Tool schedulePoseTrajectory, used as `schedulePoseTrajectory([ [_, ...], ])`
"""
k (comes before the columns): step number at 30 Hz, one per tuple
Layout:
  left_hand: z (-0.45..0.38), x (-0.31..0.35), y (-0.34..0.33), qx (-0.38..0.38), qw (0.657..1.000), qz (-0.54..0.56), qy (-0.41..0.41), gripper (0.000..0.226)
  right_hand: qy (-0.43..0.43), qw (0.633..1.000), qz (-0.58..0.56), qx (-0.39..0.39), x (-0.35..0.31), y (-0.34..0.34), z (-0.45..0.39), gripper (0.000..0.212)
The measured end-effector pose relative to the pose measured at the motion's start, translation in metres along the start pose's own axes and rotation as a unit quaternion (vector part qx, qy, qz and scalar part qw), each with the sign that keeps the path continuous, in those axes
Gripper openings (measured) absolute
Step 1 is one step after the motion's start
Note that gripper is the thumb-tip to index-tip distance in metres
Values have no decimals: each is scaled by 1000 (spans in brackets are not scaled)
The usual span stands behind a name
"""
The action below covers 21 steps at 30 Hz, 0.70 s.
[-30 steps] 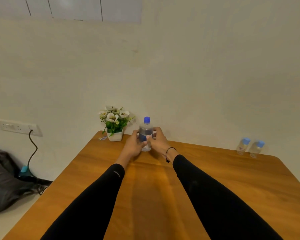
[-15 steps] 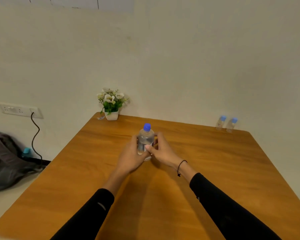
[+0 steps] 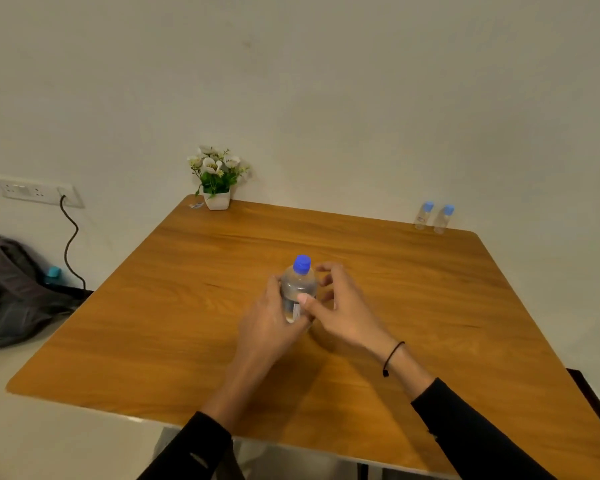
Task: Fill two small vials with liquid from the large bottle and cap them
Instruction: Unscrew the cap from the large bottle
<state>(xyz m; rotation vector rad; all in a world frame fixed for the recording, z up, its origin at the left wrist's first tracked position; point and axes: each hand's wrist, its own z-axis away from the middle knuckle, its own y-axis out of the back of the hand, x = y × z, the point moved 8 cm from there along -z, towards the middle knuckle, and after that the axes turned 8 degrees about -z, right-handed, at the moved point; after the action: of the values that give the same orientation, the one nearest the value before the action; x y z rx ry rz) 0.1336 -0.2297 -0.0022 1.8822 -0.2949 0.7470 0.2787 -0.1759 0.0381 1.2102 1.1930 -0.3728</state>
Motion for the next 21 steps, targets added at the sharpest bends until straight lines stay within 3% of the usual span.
schedulePoseTrajectory([
  [4,0,12,12,45,999,-12,3,90,110,985,98,90,-60,33,-1,45],
  [10,-2,18,14,36,998,-50,22,73,126,934,333,20,-96,14,-26,47],
  [15,-1,21,17,51,998,-38,-5,68,124,932,338,-50,-95,7,-37,10],
  [16,-1,20,17,50,998,-36,-6,68,108,934,332,-75,-93,6,-37,13],
  [18,-2,17,15,48,998,-34,-2,68,73,937,318,-124,-90,4,-34,48],
  [20,-1,16,14,53,998,-39,0,66,41,944,309,-113,-91,8,-33,78],
  [21,-1,16,14,55,997,-47,1,67,31,944,315,-87,-91,10,-34,82],
])
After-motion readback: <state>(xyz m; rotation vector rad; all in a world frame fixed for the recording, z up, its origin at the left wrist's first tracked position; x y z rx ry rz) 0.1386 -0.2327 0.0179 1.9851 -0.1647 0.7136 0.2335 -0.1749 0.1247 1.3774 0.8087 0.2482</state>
